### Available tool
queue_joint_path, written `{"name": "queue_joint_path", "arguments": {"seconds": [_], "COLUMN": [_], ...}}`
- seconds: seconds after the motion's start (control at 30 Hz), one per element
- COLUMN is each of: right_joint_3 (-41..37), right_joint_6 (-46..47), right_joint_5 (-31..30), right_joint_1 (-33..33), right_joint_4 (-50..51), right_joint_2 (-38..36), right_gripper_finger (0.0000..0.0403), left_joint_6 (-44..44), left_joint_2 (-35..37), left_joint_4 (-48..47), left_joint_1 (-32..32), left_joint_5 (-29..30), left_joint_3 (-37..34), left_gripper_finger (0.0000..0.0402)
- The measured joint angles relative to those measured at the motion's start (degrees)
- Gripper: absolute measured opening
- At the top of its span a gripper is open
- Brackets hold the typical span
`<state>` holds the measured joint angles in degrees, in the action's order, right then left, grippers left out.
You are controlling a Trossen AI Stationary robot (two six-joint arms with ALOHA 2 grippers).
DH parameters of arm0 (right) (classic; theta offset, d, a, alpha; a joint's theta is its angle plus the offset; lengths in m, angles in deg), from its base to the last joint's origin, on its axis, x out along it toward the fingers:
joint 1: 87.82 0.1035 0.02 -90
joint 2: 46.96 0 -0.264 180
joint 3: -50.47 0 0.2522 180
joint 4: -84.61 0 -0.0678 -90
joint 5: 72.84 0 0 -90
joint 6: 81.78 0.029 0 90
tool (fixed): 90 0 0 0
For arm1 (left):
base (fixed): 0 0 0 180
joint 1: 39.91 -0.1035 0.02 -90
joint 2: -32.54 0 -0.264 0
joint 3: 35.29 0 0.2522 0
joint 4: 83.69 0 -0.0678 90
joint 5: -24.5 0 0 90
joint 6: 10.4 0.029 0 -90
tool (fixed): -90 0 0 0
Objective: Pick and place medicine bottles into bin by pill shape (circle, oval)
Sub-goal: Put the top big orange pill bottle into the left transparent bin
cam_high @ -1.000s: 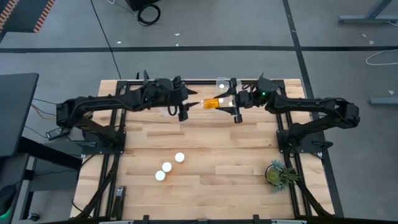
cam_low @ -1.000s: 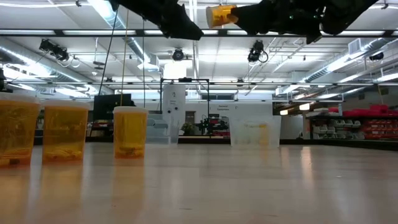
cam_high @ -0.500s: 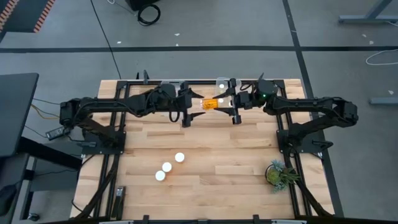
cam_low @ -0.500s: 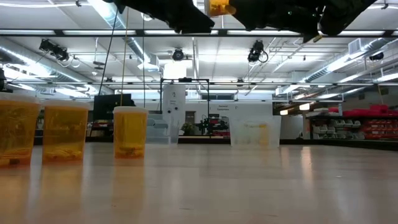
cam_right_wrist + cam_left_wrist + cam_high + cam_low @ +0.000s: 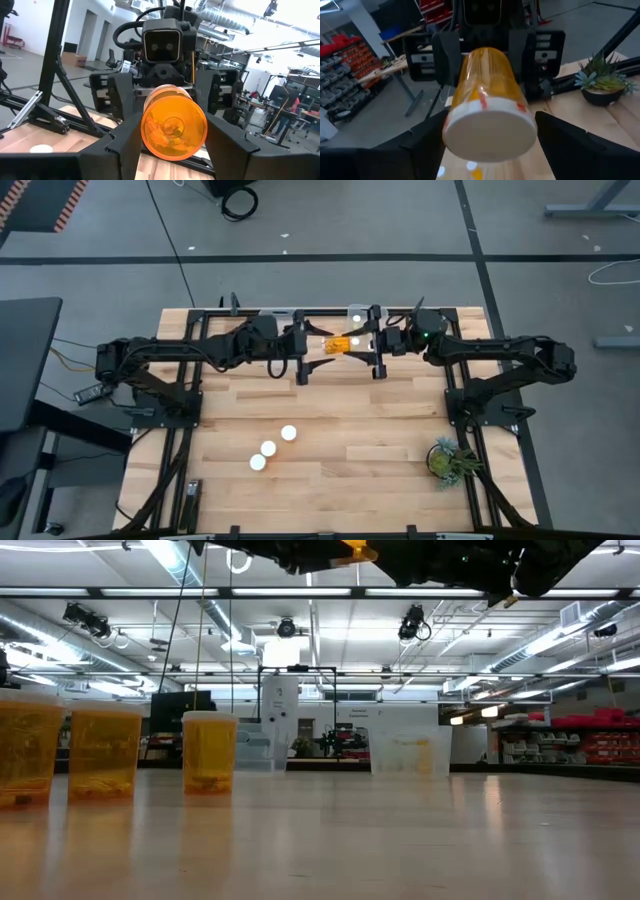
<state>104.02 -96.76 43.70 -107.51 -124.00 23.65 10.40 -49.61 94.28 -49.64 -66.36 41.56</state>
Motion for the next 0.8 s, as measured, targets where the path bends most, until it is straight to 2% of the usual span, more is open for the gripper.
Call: {"name": "queue_joint_path", "arguments": {"seconds": [0.53,0.8], "right_joint_3": [0.00,0.04], "right_joint_6": [0.03,2.30], "right_joint_5": [0.13,-0.42], "right_joint_1": [0.00,-0.07], "right_joint_4": [0.45,1.60], "right_joint_2": [-0.02,-0.02], "right_gripper_finger": [0.0204,0.0207], "left_joint_6": [-1.17,-2.45], "left_joint_2": [0.00,-0.02], "left_joint_4": [0.76,0.30], "left_joint_1": [-0.04,-0.40], "left_joint_5": [-0.03,-0.03], "left_joint_3": [0.00,0.00], "left_gripper_finger": [0.0218,0.0233]}}
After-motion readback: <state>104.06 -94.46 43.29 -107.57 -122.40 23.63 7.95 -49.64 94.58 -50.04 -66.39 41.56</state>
